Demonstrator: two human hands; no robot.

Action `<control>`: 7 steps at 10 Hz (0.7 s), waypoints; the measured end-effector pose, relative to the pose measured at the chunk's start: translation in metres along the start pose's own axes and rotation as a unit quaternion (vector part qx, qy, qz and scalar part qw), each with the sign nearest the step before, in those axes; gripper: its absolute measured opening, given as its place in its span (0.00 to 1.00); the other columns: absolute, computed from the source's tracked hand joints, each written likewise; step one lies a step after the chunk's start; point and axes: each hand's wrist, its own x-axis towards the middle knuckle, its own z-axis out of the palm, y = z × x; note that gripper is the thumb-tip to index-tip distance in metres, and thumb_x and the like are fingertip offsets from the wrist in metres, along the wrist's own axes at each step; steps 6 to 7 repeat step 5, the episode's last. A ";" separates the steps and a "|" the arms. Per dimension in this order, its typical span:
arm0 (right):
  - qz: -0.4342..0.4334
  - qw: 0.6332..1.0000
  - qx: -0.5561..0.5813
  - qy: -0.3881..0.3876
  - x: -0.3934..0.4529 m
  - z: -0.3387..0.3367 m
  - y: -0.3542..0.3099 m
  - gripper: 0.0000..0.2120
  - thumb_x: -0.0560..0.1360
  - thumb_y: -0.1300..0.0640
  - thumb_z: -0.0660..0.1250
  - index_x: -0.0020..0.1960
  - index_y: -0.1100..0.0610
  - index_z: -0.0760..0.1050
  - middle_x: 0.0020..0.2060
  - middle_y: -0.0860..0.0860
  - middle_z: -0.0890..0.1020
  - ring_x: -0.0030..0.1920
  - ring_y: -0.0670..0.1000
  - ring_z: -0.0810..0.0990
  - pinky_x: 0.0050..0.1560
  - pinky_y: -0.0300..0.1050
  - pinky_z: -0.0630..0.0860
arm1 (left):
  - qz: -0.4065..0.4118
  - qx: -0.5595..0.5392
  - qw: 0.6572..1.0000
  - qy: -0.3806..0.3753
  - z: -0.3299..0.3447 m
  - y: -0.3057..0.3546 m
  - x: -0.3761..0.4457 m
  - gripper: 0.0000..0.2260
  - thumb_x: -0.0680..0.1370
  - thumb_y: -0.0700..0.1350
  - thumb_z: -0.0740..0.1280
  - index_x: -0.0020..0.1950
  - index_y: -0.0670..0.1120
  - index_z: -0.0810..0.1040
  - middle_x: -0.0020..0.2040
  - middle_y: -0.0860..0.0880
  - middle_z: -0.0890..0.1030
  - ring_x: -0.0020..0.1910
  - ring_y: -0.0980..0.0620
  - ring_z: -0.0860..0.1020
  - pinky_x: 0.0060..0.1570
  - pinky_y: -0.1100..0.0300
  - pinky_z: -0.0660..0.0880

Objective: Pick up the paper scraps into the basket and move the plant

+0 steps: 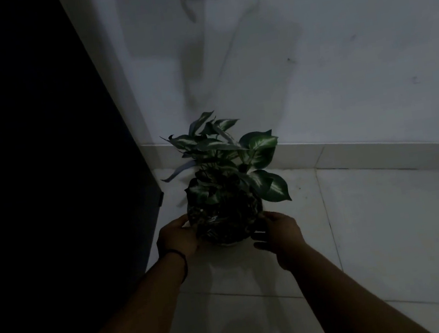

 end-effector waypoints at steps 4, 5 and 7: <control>0.030 0.996 -0.080 -0.038 -0.017 -0.004 -0.003 0.19 0.80 0.61 0.56 0.71 0.58 0.64 0.62 0.60 0.77 0.57 0.59 0.79 0.51 0.55 0.78 | 0.014 -0.007 0.997 0.072 0.005 0.015 -0.022 0.24 0.75 0.40 0.67 0.70 0.43 0.68 0.66 0.38 0.74 0.62 0.39 0.74 0.63 0.44 0.73; 0.018 0.987 -0.159 -0.020 -0.031 -0.008 -0.008 0.18 0.80 0.60 0.56 0.69 0.60 0.67 0.60 0.61 0.77 0.57 0.62 0.79 0.58 0.60 0.77 | 0.015 0.002 0.995 0.097 0.003 0.022 -0.043 0.24 0.75 0.40 0.67 0.71 0.42 0.67 0.69 0.39 0.70 0.65 0.39 0.72 0.64 0.48 0.71; 0.018 0.987 -0.159 -0.020 -0.031 -0.008 -0.008 0.18 0.80 0.60 0.56 0.69 0.60 0.67 0.60 0.61 0.77 0.57 0.62 0.79 0.58 0.60 0.77 | 0.015 0.002 0.995 0.097 0.003 0.022 -0.043 0.24 0.75 0.40 0.67 0.71 0.42 0.67 0.69 0.39 0.70 0.65 0.39 0.72 0.64 0.48 0.71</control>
